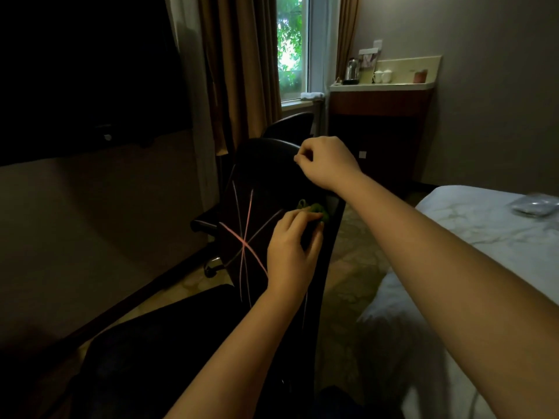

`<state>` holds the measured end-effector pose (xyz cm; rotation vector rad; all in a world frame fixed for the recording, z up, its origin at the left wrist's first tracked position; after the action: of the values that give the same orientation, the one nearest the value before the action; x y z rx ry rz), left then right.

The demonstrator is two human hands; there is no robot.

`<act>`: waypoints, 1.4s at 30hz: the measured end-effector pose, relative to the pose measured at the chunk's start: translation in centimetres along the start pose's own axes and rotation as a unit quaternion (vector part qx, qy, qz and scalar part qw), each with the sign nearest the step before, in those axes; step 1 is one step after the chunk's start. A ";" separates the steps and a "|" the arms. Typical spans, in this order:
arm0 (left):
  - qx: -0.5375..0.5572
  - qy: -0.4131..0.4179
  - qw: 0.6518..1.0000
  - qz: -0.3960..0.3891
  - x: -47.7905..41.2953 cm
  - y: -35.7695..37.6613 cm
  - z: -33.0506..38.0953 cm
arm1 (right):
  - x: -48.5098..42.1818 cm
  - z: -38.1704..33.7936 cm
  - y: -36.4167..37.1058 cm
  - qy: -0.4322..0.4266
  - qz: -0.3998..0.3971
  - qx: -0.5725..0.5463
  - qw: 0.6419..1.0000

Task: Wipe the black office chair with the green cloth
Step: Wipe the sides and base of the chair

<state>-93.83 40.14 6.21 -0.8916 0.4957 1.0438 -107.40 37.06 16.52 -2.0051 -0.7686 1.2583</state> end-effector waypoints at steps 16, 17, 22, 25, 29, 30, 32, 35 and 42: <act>-0.097 -0.066 0.992 -0.053 -8.5 1.0 -7.7 | -2.0 0.5 0.9 -0.002 -0.004 0.000 1.000; -0.106 -0.067 0.991 -0.051 -8.9 1.0 -8.3 | -2.0 0.4 1.0 -0.006 -0.003 -0.002 1.000; -0.190 -0.134 0.970 -0.075 -10.2 0.2 -14.9 | -2.0 0.4 1.1 -0.021 0.001 -0.006 1.000; -0.203 -0.186 0.956 -0.102 -9.3 0.1 -19.5 | -2.1 0.8 1.1 -0.021 0.008 -0.017 1.000; -0.152 -0.200 0.966 -0.065 -8.7 0.4 -21.2 | -2.7 0.6 1.2 -0.028 0.015 0.003 0.999; -0.149 -0.202 0.967 -0.054 -8.7 0.3 -21.4 | -2.8 0.6 1.2 -0.028 0.019 0.009 0.999; -0.142 -0.203 0.968 -0.035 -8.6 0.1 -21.6 | -3.0 0.6 1.3 -0.028 0.021 0.007 0.999; -0.108 -0.202 0.973 -0.016 -8.3 0.0 -21.2 | -3.1 0.8 1.3 -0.026 0.020 0.003 0.999; 0.021 -0.184 0.982 0.041 -7.4 -0.3 -19.1 | -3.0 0.9 1.3 -0.020 0.012 -0.002 1.000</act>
<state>-95.89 20.47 0.93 -0.6259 0.2435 1.2369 -109.14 34.18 16.87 -2.0035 -0.7688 1.3157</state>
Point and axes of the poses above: each hand's wrist, its own x-axis away from the middle knuckle, its own y-axis out of the palm, z = x × y, the point moved 10 cm from there along -x, towards the middle knuckle, and after that the axes turned 2 degrees about -z, right-handed, at the moved point
